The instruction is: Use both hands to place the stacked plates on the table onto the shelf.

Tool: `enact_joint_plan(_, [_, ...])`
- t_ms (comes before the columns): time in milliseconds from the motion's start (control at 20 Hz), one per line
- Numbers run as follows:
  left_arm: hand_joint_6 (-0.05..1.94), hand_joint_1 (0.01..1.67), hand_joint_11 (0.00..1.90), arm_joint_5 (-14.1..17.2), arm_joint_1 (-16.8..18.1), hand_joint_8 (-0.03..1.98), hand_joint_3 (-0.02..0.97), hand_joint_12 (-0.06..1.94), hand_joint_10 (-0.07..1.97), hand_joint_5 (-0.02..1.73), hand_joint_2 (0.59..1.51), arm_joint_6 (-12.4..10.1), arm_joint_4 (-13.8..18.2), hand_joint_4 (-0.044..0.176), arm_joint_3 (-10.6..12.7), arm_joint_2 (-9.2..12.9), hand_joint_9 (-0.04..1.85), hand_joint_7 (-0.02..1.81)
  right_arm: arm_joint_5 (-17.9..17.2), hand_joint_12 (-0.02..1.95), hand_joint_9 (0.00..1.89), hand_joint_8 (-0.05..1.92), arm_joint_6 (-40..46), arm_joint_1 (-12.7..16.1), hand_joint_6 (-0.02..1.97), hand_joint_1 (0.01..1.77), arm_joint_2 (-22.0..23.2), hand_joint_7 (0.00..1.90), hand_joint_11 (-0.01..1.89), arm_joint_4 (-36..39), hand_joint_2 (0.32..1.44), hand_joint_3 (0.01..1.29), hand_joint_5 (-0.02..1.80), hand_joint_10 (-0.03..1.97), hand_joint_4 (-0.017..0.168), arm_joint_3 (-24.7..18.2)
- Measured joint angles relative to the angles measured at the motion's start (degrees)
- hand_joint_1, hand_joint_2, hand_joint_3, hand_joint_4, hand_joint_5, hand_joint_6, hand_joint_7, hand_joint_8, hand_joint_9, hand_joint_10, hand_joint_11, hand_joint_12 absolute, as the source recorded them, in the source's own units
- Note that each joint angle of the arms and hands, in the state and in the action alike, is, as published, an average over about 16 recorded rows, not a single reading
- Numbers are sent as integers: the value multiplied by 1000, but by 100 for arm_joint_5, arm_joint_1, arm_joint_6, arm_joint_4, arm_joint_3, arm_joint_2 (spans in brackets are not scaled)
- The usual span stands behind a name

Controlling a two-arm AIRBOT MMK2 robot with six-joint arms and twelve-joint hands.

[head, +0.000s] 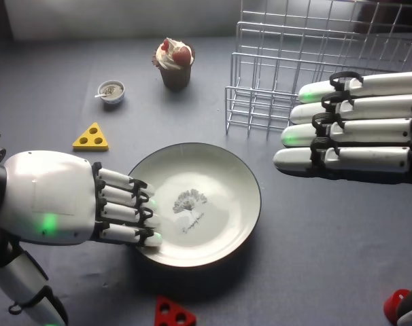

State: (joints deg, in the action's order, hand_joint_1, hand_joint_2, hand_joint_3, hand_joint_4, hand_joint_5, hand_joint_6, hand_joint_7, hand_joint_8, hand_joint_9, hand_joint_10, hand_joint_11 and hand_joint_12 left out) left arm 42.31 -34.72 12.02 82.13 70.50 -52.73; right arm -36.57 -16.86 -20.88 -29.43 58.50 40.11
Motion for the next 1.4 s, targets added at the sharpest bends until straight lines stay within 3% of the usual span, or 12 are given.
enact_joint_plan(450, [-17,89,114,-81,-198,-8,1,35,3,63,898,45,-223,1,202,-162,126,107,3,20,133,6,-60,0,10,24,-3,127,119,43,895,18,101,-4,2,1])
enact_joint_plan(850, [-21,96,109,-97,-236,-15,1,30,3,47,903,41,-348,-3,210,-365,103,87,97,20,123,7,-213,-15,10,24,-63,126,117,133,887,18,109,-4,2,63])
enact_joint_plan(1400, [-25,93,113,-268,-78,-18,1,25,3,41,912,42,-385,-7,161,-817,99,77,497,20,123,6,-1565,-394,11,43,-537,131,125,-328,880,18,106,-4,2,384])
